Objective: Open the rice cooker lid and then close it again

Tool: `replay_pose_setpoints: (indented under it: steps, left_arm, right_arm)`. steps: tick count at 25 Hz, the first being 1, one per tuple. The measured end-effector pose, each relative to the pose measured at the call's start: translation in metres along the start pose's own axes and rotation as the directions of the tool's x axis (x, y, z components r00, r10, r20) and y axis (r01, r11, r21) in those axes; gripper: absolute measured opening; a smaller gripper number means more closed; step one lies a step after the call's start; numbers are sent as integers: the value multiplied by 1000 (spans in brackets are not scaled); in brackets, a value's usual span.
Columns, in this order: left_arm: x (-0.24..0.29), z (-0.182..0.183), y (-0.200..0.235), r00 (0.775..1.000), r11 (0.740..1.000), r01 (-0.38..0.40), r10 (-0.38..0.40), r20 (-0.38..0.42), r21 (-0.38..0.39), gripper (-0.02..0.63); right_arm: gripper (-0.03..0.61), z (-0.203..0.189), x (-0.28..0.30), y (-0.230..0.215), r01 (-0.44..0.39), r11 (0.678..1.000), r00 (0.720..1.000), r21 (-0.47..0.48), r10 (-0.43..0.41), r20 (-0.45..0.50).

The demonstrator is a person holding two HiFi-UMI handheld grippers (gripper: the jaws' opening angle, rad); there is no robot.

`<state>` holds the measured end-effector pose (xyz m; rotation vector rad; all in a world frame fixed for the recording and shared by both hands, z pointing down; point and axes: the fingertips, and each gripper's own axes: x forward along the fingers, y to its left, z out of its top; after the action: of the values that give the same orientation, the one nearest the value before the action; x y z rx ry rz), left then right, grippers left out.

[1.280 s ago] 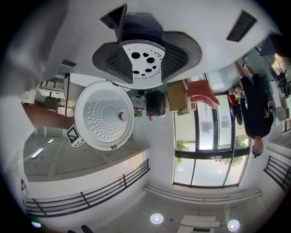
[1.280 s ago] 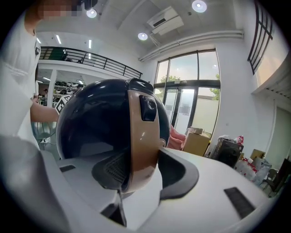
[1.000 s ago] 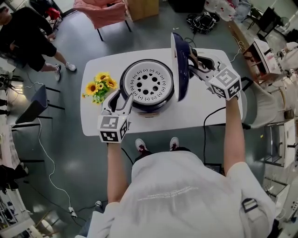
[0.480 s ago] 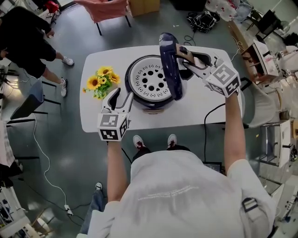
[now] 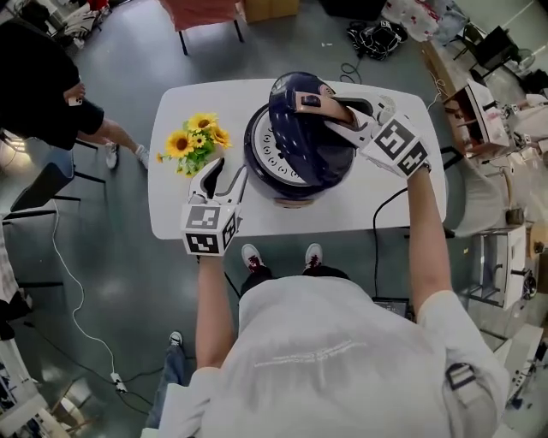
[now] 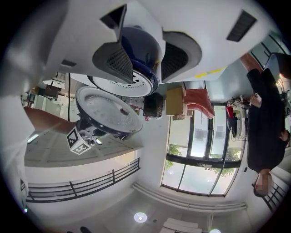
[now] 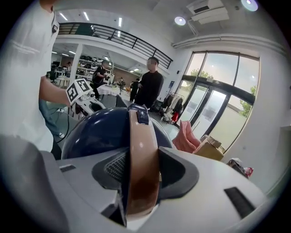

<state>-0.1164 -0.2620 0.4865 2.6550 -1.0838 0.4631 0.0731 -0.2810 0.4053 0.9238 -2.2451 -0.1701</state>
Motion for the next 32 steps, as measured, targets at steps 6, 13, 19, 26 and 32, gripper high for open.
replay_pose_setpoints:
  steps: [6, 13, 19, 26, 32]
  left_arm:
    - [-2, -5, 15, 1000, 1000, 1, -2, -10, -9, 210]
    - [-6, -17, 28, 1000, 1000, 10, -11, -22, -29, 210]
    - [-4, -27, 43, 999, 999, 22, -24, -44, -40, 210]
    - [1, -36, 45, 996, 998, 55, -58, -63, -43, 210]
    - [8, -29, 41, 994, 996, 88, -90, -66, -23, 210]
  right_arm:
    - [195, 3, 31, 20, -54, 996, 996, -75, 48, -74]
    - [196, -12, 70, 45, -117, 981, 976, -155, 85, -201]
    - [198, -23, 90, 55, -150, 971, 957, -187, 95, -276]
    - [202, -24, 91, 56, -133, 979, 956, -156, 85, -280]
    - [238, -24, 89, 52, -89, 993, 968, -75, 68, -242]
